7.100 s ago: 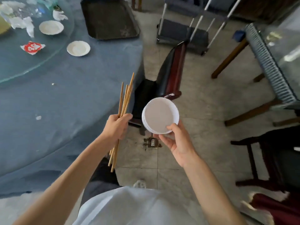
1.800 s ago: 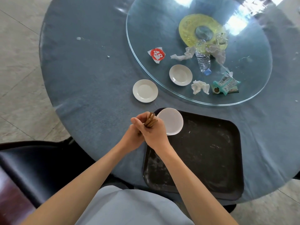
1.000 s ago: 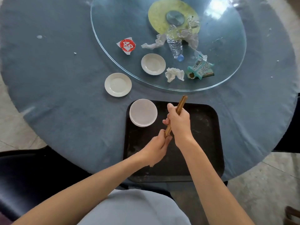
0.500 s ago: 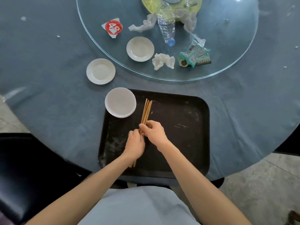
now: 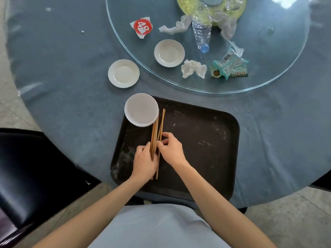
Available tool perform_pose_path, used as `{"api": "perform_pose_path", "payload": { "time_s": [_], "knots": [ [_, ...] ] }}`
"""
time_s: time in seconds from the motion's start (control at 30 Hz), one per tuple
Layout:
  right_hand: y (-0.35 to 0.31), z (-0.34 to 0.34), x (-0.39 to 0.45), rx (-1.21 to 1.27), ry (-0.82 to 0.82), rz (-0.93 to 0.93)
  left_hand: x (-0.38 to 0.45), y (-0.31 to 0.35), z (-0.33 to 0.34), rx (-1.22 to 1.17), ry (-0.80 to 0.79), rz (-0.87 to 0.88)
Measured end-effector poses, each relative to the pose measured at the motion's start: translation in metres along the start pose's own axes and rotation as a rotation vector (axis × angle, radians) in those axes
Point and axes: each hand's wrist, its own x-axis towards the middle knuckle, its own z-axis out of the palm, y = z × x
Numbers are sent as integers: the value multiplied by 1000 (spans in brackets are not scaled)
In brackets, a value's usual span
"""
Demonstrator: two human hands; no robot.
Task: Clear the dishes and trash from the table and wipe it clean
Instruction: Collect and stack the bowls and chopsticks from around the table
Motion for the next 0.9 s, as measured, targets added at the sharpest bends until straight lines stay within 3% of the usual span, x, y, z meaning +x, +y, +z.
{"api": "perform_pose_path", "payload": {
  "time_s": [0.17,0.57,0.9],
  "knots": [
    [6,10,-11,1,-18,25,0,-10,-7,-8,45,8],
    [6,24,-16,16,51,61,20,-22,-42,-69,-151,56],
    [-10,10,-6,22,76,126,43,-26,-84,-188,-195,-25]
  ]
}}
